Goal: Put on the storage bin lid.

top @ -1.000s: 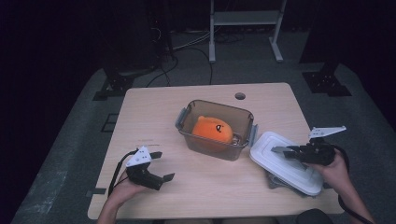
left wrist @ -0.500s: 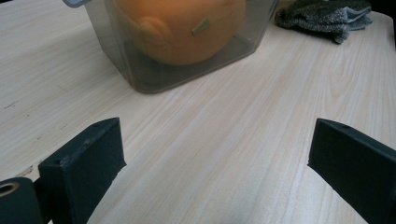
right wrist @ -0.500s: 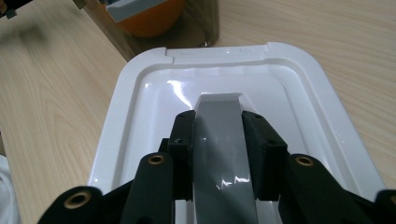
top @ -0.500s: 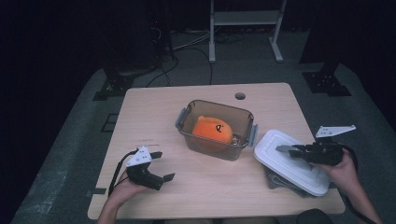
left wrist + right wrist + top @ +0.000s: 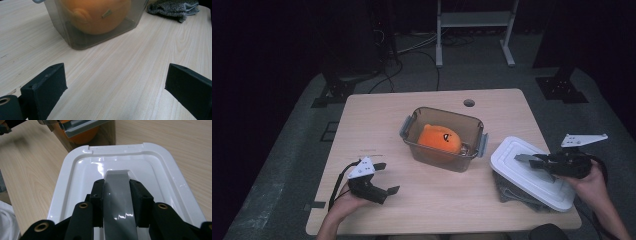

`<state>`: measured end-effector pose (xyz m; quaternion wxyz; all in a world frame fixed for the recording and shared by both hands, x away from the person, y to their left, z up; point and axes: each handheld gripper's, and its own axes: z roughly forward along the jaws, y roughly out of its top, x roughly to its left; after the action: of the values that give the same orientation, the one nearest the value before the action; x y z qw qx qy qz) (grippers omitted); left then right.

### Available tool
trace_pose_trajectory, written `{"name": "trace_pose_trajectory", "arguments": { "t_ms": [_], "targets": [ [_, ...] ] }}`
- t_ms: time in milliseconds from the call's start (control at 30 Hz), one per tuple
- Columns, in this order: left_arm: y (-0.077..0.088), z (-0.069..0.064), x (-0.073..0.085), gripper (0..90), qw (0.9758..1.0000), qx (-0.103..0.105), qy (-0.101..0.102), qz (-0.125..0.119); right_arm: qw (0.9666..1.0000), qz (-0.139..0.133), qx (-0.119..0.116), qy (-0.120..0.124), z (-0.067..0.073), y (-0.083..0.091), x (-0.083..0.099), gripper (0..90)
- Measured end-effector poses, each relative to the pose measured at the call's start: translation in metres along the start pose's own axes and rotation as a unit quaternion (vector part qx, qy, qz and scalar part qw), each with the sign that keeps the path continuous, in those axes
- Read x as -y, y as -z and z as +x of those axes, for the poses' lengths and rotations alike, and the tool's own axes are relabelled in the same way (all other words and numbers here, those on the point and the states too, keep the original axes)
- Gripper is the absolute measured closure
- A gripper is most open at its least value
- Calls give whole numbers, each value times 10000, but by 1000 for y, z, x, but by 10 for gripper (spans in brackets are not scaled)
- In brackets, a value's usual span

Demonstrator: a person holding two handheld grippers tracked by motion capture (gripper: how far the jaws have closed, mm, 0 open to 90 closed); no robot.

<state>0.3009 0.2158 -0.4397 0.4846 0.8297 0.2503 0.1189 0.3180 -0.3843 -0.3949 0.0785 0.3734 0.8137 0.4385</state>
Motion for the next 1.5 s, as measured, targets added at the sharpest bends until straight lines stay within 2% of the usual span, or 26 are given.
{"name": "trace_pose_trajectory", "arguments": {
  "t_ms": [500, 867, 1167, 1500],
  "targets": [
    [0, 0, 0, 27, 10000, -16, -3, -4, 9996, -140, 107, 204, 11, 26, -17, 657],
    [0, 0, 0, 27, 10000, -13, -7, 17, 9987, -329, 18, 384, 22, 36, -38, 657],
    [0, 0, 0, 27, 10000, -13, 0, 4, 9979, -318, -59, 559, 31, 36, -57, 657],
    [0, 0, 1, 27, 10000, -9, 4, -3, 9959, -219, -236, 851, 44, 20, -86, 657]
  ]
}}
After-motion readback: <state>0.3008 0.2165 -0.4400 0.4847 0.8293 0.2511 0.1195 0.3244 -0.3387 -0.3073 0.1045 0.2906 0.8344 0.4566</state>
